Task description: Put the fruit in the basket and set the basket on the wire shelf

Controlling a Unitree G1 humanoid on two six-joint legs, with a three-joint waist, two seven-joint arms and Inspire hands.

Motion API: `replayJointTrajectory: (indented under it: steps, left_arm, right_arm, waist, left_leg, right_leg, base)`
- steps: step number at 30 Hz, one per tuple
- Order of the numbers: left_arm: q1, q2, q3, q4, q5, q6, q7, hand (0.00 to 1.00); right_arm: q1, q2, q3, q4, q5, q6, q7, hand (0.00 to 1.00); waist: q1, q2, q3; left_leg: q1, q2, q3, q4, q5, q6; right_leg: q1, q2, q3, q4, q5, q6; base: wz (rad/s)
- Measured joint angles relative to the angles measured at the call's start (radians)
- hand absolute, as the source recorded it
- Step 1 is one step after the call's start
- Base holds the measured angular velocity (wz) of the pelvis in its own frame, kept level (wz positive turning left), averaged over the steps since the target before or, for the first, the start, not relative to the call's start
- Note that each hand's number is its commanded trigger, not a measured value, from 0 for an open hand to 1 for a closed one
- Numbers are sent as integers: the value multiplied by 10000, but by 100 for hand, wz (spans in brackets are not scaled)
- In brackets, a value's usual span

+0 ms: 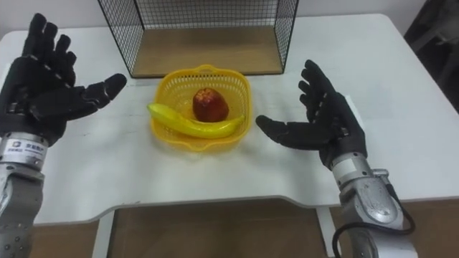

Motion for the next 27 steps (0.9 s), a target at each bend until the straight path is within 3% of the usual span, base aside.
replayJointTrajectory:
  steps: [12, 22, 27]
  left_arm:
    - [16, -290, -455, 957, 11, 155, -167, 0]
    - [26, -615, -445, 1522, 10, 180, -379, 0]
    - [26, -628, -447, 1522, 5, 206, -408, 0]
  right_arm:
    - [-460, 104, 385, 1, -4, 0, -38, 0]
    - [-538, 255, 362, 76, -12, 0, -35, 0]
    - [-793, 291, 362, 343, -6, 0, -97, 0]
  waist:
    - [1, -31, -3]
    - [18, -205, -5]
    - [8, -202, -6]
  left_leg:
    - [158, -15, 24, -154, 42, 3]
    - [334, -19, 22, -243, 48, -2]
    - [316, -19, 31, -268, 48, -1]
  right_leg:
    - [54, -2, 23, -6, 4, -3]
    - [248, 12, 10, -192, 40, 0]
    - [210, 13, 10, -201, 58, 4]
  base:
    - [-1]
    - [0]
    - [0]
